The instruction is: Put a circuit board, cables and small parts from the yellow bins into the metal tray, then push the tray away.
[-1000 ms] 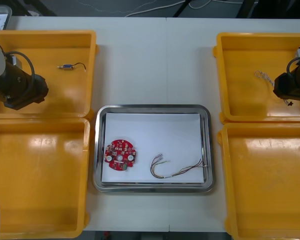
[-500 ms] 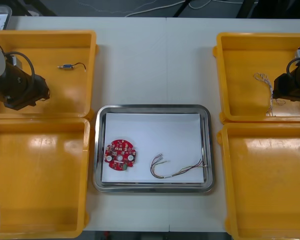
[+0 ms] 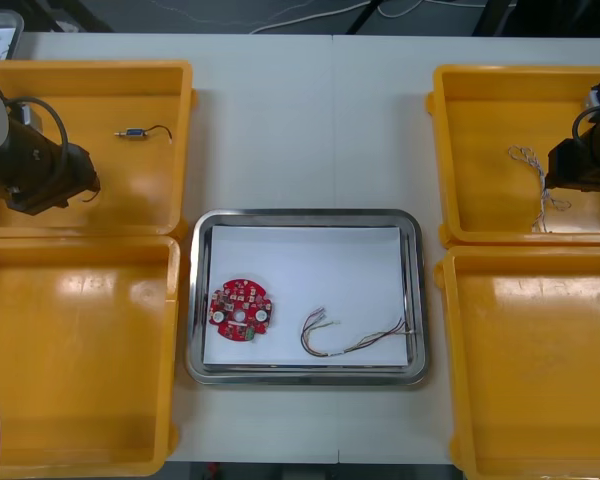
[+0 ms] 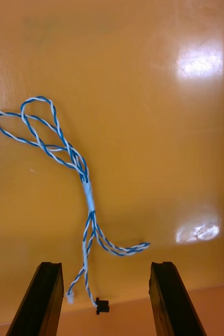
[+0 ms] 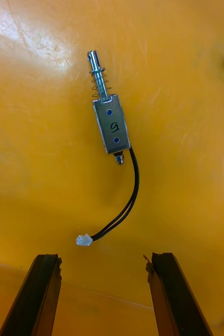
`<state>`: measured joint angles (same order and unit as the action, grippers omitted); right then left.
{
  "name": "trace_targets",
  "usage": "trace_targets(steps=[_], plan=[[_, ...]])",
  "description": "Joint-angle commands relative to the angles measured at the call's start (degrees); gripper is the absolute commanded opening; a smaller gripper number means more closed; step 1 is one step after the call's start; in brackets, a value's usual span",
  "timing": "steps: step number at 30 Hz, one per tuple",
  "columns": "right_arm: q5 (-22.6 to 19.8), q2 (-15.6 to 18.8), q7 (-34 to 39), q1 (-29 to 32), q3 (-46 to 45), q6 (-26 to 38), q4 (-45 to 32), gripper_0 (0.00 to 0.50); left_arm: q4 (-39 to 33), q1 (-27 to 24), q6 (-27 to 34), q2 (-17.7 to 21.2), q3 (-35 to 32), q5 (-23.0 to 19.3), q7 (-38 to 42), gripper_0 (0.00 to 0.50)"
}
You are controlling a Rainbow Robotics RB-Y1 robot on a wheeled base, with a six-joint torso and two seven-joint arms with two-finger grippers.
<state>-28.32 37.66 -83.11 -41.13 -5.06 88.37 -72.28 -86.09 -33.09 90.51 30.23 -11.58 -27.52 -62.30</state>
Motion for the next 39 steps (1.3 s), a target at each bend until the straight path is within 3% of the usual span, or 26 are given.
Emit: trace_targets(steps=[1, 9, 19, 39], plan=[[-0.51, 0.13, -6.27, -4.75, -1.71, -1.97, 3.64, 0.477, 0.92, -4.61, 0.54, 0.7, -2.22, 1.33, 3.24, 0.5], [-0.6, 0.13, -13.21, -7.47, -1.18, -4.43, 10.15, 0.477, 7.34, -8.83, -0.77, 0.62, -3.45, 3.44, 4.65, 0.5], [-1.56, -0.31, -14.18, -9.23, 1.89, -10.06, 17.53, 0.476, 15.6, -13.49, -5.43, 0.62, -3.54, 6.26, 6.32, 0.5], [-1.74, -1.8, -13.57, -9.41, 2.07, -10.06, 18.41, 0.477, 27.11, -17.09, -16.86, -0.17, 1.2, 8.8, 7.46, 0.5]])
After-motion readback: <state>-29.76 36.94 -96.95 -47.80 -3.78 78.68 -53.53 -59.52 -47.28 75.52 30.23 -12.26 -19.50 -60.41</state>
